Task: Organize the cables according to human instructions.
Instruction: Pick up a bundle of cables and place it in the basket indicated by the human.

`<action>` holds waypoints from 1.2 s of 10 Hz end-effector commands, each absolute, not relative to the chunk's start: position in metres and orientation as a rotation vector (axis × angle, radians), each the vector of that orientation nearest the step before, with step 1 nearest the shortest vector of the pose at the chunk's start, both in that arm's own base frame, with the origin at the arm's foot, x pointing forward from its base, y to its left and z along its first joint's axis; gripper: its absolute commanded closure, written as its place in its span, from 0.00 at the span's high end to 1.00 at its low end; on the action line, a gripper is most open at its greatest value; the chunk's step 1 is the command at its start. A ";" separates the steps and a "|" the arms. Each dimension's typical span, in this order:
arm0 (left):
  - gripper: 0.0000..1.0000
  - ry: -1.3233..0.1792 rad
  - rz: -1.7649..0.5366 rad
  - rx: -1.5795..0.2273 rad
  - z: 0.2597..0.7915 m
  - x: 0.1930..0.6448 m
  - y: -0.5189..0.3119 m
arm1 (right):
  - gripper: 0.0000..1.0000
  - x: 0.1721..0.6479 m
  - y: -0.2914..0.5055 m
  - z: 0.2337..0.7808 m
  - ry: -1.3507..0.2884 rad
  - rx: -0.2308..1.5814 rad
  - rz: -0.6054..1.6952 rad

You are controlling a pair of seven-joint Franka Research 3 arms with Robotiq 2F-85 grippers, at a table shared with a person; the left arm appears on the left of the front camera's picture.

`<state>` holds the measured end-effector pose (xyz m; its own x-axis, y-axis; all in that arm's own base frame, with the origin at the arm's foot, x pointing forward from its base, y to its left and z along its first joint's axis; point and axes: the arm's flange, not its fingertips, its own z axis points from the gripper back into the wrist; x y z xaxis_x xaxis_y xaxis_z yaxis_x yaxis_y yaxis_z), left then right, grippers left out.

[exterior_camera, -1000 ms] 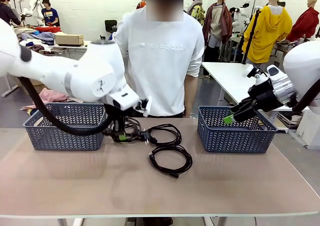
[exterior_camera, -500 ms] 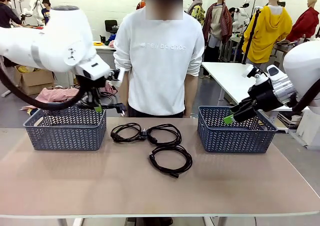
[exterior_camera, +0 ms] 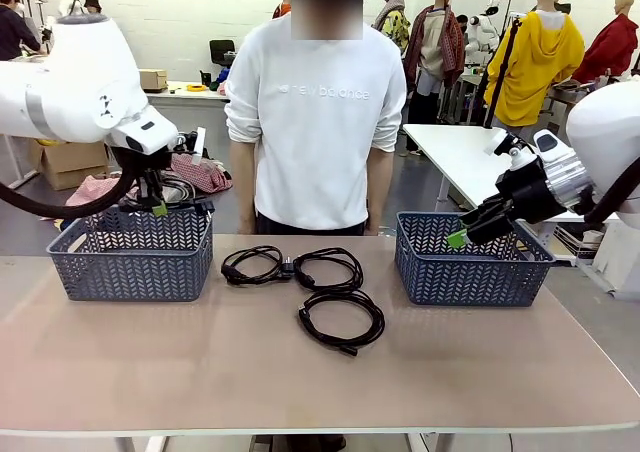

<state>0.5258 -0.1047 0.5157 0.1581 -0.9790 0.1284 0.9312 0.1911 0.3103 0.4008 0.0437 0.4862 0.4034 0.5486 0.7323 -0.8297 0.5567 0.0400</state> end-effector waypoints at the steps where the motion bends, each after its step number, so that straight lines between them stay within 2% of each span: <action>1: 0.00 -0.357 -1.324 0.163 0.508 0.537 -0.096 | 1.00 0.404 0.043 0.485 -0.761 0.450 0.925; 10: 0.00 -0.364 -1.205 0.158 0.463 0.561 -0.061 | 1.00 0.404 0.043 0.485 -0.761 0.450 0.925; 11: 0.24 -0.355 -1.210 0.148 0.461 0.563 -0.061 | 1.00 0.404 0.043 0.485 -0.761 0.450 0.925; 12: 0.34 -0.352 -1.206 0.147 0.461 0.563 -0.060 | 1.00 0.404 0.043 0.485 -0.761 0.450 0.925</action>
<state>0.5615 -0.0641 0.4591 0.3081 -0.9362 0.1692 0.8911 0.3462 0.2934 0.4008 0.0439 0.4863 0.4032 0.5486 0.7324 -0.8300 0.5563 0.0402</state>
